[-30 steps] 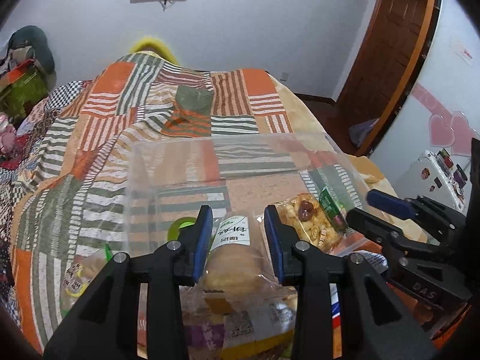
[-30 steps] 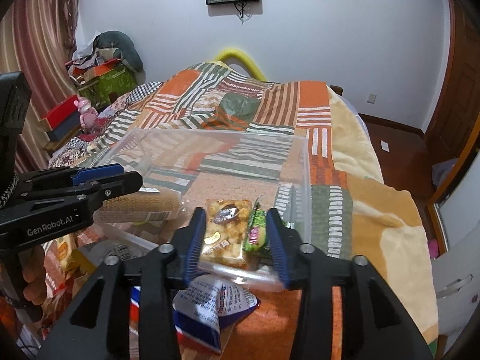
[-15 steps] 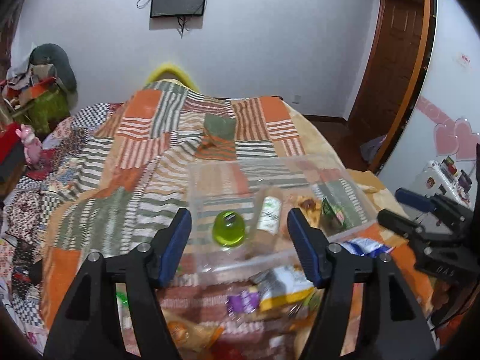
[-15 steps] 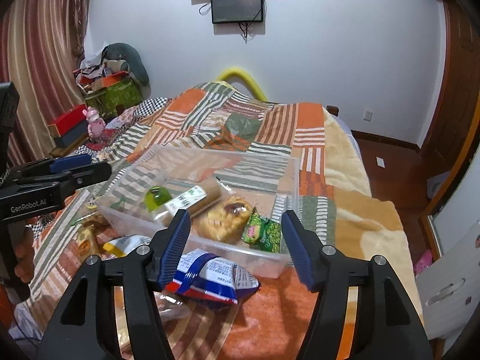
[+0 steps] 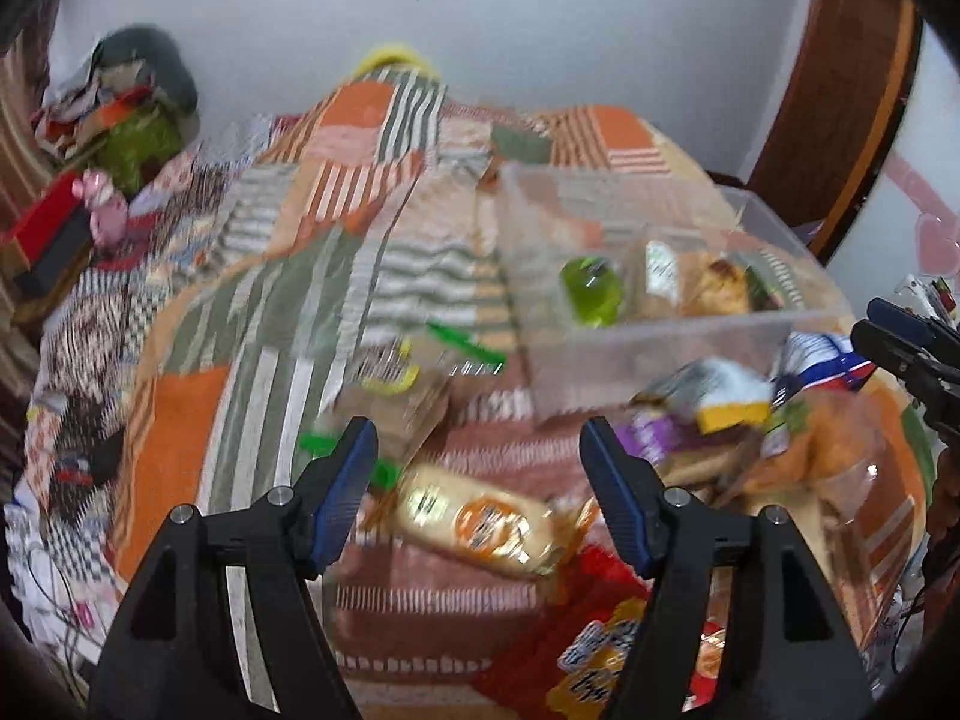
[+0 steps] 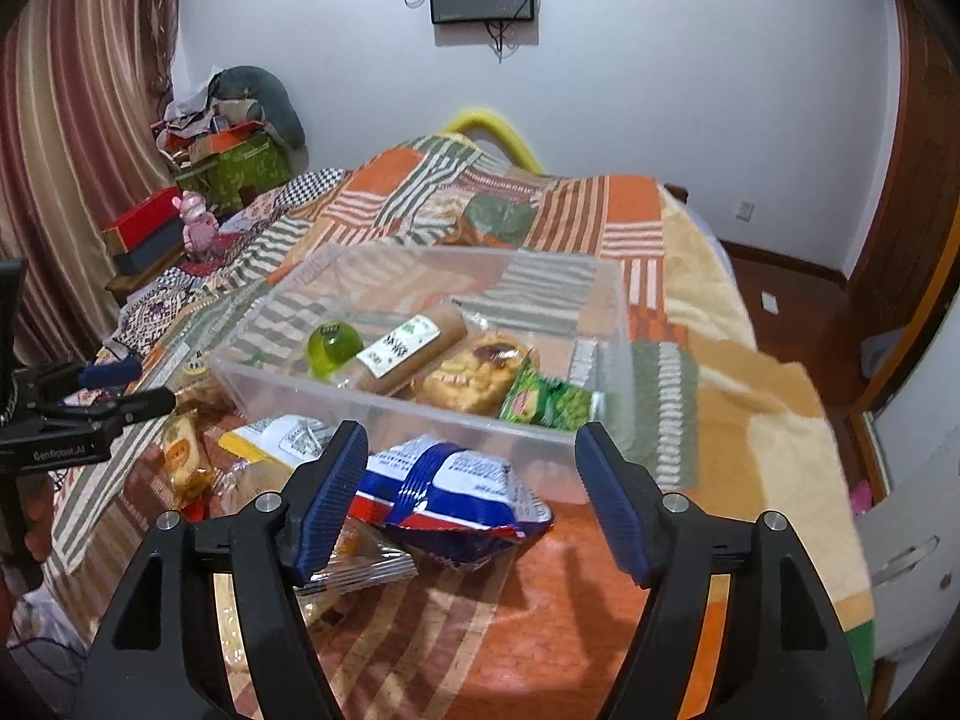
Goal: Organize snacks
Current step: 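Grasp the round orange-label cake with the left tool while the right tool grasps the blue-white chip bag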
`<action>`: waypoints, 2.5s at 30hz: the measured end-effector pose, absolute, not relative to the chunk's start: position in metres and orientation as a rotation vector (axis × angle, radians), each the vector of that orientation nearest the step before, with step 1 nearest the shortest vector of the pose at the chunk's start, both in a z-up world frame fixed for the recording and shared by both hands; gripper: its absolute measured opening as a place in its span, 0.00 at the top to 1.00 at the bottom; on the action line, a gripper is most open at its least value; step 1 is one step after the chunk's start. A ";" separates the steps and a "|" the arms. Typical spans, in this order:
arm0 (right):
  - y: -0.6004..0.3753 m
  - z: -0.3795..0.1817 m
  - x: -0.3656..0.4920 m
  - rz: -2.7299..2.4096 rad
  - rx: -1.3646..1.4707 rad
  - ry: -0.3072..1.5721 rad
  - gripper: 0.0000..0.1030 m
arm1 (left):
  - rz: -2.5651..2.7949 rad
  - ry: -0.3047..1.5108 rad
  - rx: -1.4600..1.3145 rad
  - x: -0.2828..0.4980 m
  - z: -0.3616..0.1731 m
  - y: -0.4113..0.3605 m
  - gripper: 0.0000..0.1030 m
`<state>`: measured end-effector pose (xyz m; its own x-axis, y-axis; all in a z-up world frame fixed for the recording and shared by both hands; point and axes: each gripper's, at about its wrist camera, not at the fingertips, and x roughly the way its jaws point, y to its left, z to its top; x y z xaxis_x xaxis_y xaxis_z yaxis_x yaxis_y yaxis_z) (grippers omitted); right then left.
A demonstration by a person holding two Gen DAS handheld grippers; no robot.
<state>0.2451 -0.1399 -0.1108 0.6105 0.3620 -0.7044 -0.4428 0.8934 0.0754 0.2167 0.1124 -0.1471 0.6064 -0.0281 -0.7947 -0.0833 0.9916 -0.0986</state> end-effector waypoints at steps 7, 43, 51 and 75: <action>-0.144 -0.128 0.239 0.470 -0.129 0.830 0.36 | 0.079 0.989 -0.188 0.219 -0.181 0.121 0.32; -0.169 -0.146 0.244 0.413 -0.035 0.958 0.25 | 0.063 0.962 -0.067 0.157 -0.192 0.126 0.54; -0.159 -0.157 0.242 0.421 -0.083 0.986 0.26 | 0.079 0.964 -0.097 0.142 -0.190 0.131 0.35; -0.183 -0.125 0.222 0.427 -0.046 0.902 0.51 | 0.051 0.865 -0.114 0.142 -0.161 0.119 0.67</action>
